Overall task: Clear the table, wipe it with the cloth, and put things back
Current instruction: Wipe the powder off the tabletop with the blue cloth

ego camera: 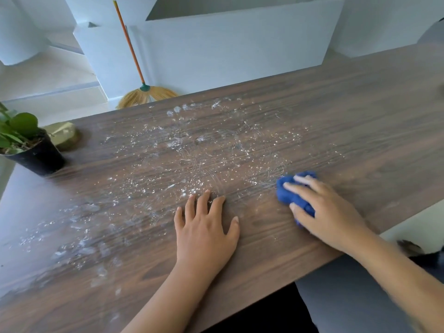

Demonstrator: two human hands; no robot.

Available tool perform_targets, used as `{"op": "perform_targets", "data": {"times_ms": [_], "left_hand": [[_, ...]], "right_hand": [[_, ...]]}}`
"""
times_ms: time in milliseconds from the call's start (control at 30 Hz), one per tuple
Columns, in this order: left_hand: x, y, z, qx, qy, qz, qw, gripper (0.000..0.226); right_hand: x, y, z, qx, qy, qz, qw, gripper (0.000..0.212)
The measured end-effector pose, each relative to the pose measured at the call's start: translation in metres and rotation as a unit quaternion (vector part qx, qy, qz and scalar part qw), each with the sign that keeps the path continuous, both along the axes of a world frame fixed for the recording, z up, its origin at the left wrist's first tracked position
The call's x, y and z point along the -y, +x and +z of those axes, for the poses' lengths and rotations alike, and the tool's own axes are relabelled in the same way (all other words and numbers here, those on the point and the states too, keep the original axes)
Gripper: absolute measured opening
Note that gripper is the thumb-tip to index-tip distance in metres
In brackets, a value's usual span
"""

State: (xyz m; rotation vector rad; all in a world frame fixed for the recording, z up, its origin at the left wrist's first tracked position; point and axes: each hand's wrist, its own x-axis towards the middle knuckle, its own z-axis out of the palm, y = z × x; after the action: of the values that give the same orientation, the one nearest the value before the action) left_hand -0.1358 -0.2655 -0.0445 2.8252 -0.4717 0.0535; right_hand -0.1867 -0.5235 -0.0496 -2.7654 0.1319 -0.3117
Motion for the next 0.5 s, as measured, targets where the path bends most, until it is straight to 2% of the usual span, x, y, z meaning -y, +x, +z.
{"op": "perform_targets", "data": {"times_ms": [67,100,133,233,300,367,500], "left_hand": [[0.005,0.003,0.005,0.015,-0.006,-0.001,1.0,0.06],[0.009,0.005,0.007,0.008,-0.003,-0.009,1.0,0.062],[0.014,0.007,0.009,0.0,0.0,-0.022,1.0,0.064],[0.035,0.014,0.014,-0.016,-0.011,-0.065,0.998,0.064],[0.053,0.022,0.016,-0.018,-0.013,-0.086,0.996,0.064],[0.068,0.034,0.016,-0.018,-0.002,-0.101,0.995,0.064],[0.075,0.056,0.006,-0.02,0.036,-0.106,0.993,0.065]], "right_hand": [[0.014,-0.02,0.008,-0.048,0.058,0.093,0.993,0.045],[0.031,-0.023,0.009,-0.051,0.072,0.104,0.991,0.045],[0.048,-0.02,0.007,-0.04,0.074,0.079,0.993,0.045],[0.082,0.018,0.0,-0.017,0.046,-0.101,0.994,0.043],[0.074,0.045,-0.002,-0.01,0.013,-0.15,0.989,0.047],[0.059,0.052,-0.002,0.002,0.004,-0.103,0.995,0.045],[0.069,0.021,0.005,-0.058,0.067,0.042,0.995,0.045]]}}
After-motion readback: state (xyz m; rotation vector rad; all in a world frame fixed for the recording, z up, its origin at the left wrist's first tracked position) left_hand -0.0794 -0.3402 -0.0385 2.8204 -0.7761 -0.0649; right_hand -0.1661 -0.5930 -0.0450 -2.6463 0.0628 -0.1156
